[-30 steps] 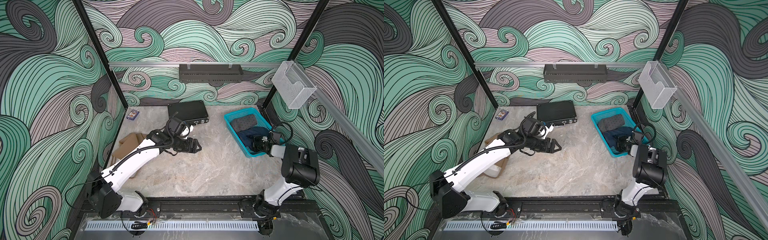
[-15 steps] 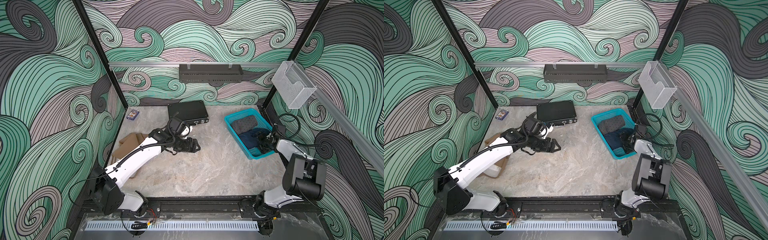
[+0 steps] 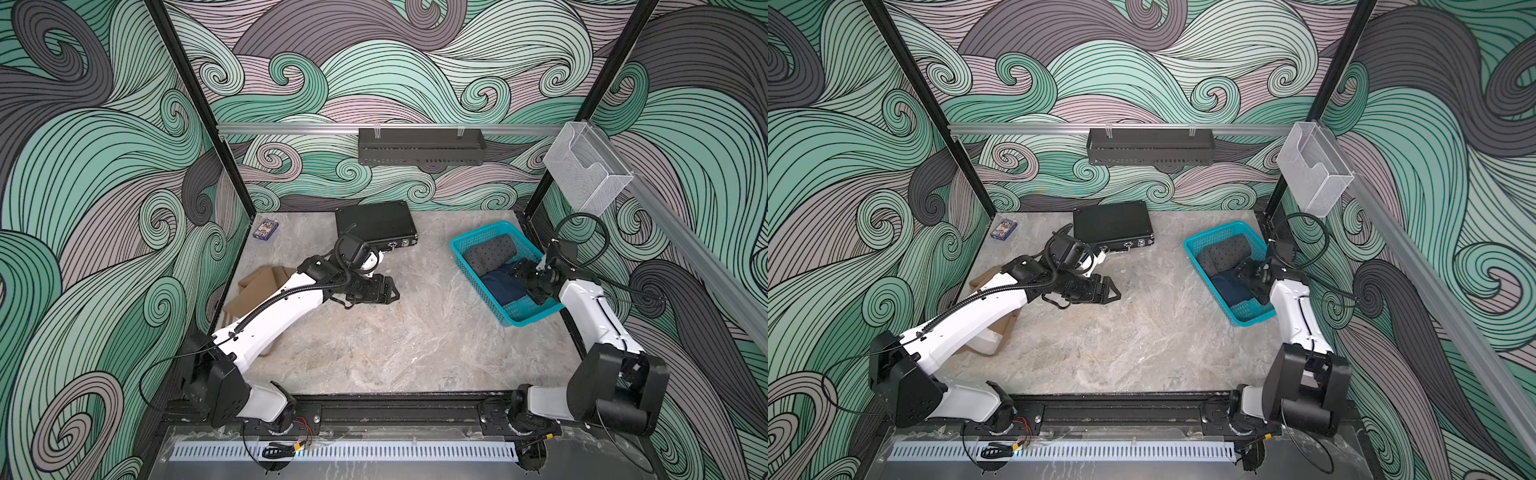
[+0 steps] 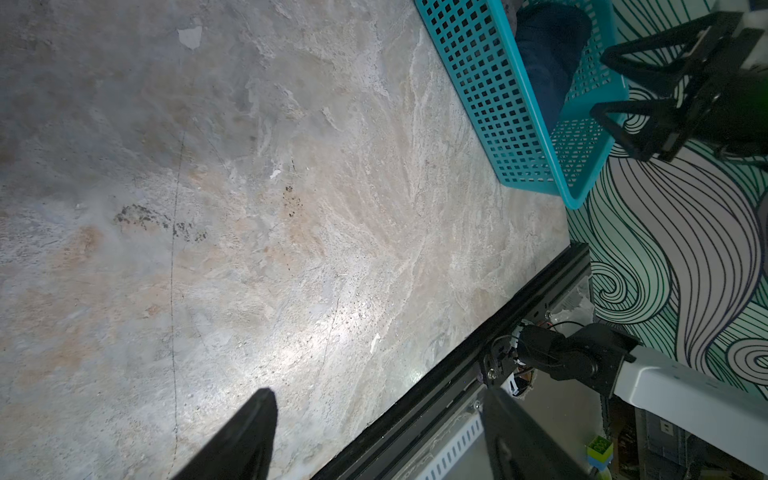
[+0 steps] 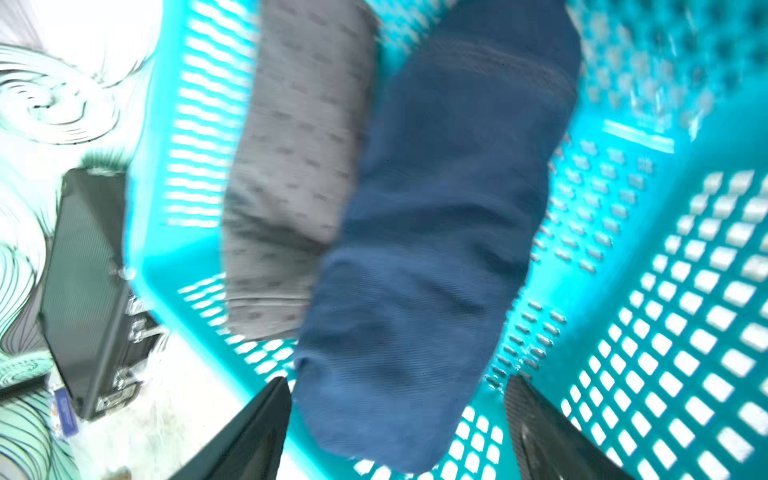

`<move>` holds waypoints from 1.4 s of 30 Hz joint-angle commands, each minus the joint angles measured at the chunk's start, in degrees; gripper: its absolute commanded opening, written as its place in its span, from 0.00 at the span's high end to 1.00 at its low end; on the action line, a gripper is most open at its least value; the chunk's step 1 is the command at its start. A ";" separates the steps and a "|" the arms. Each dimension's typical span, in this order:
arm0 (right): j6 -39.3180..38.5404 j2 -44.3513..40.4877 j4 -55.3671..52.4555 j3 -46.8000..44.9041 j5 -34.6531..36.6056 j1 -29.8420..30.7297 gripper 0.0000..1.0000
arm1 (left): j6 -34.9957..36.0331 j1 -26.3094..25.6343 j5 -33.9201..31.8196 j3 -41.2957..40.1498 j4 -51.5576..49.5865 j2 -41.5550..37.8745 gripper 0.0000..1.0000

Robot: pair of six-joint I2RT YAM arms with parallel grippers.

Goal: Roll up the skirts
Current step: Place the skirt in the basket, then adjust the basket at the center of the board.

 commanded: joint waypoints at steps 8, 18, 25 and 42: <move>-18.78 5.99 -9.06 11.12 14.57 21.67 0.31 | -0.89 1.48 -3.74 1.71 -1.84 -1.56 0.22; -19.24 24.58 -12.73 24.08 17.21 30.00 0.40 | -2.99 3.28 -16.73 -0.04 -1.58 -7.66 0.22; -9.90 36.65 -12.42 33.24 27.33 27.35 0.38 | -3.37 4.77 -26.96 -1.39 -1.51 -11.25 0.22; -5.63 21.83 10.82 17.13 11.19 35.03 0.35 | -17.78 38.45 -34.77 -12.17 -9.74 -13.58 0.02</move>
